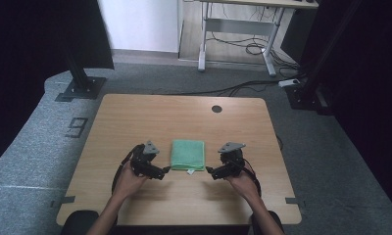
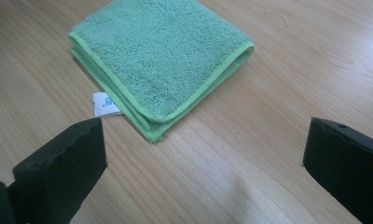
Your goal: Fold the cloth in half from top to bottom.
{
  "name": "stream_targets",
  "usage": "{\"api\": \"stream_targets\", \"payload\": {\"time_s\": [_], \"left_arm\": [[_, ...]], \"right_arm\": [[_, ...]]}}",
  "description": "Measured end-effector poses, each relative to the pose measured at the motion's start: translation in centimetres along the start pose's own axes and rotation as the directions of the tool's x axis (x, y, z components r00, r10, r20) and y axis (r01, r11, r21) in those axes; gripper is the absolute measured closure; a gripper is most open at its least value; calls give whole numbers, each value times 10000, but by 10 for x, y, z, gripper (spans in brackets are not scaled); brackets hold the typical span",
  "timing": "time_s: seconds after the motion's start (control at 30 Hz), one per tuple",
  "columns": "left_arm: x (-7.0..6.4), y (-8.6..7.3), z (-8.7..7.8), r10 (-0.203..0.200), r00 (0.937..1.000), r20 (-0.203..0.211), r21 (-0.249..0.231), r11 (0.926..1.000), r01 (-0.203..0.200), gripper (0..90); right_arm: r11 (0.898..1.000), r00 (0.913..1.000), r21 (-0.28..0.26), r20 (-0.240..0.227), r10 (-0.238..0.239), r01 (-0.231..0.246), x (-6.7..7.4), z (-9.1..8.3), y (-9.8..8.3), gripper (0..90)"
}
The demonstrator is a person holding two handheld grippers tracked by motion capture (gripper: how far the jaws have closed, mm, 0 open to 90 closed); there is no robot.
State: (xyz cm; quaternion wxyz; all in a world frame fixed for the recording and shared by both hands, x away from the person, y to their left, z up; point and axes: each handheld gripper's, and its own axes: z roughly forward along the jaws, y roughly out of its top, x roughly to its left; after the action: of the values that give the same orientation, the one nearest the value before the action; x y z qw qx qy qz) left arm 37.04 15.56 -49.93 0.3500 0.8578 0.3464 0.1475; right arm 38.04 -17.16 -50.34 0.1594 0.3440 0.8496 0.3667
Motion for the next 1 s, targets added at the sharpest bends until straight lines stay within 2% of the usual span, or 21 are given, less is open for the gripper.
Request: {"api": "stream_targets", "payload": {"time_s": [0.3, 0.5, 0.9, 1.0], "left_arm": [[3, -17, -16, 9, 9996, -284, -72, 10000, -11, 0], [6, -31, -22, -126, 9986, -505, -70, 9999, 123, 0], [13, -63, -27, -584, 9952, -788, 45, 9983, 589, 0], [13, -68, -24, -544, 9952, -811, 112, 9984, 554, 0]], "right_arm": [[9998, 9998, -115, 136, -159, 160, 0, -15, -7, 0], [9998, 9997, -116, 200, -136, 138, -1, -22, -15, 0], [9988, 9986, -59, 200, 480, -479, -7, -26, -40, 0], [9978, 9976, 3, 222, 659, -659, -9, -24, -48, 0]]}}
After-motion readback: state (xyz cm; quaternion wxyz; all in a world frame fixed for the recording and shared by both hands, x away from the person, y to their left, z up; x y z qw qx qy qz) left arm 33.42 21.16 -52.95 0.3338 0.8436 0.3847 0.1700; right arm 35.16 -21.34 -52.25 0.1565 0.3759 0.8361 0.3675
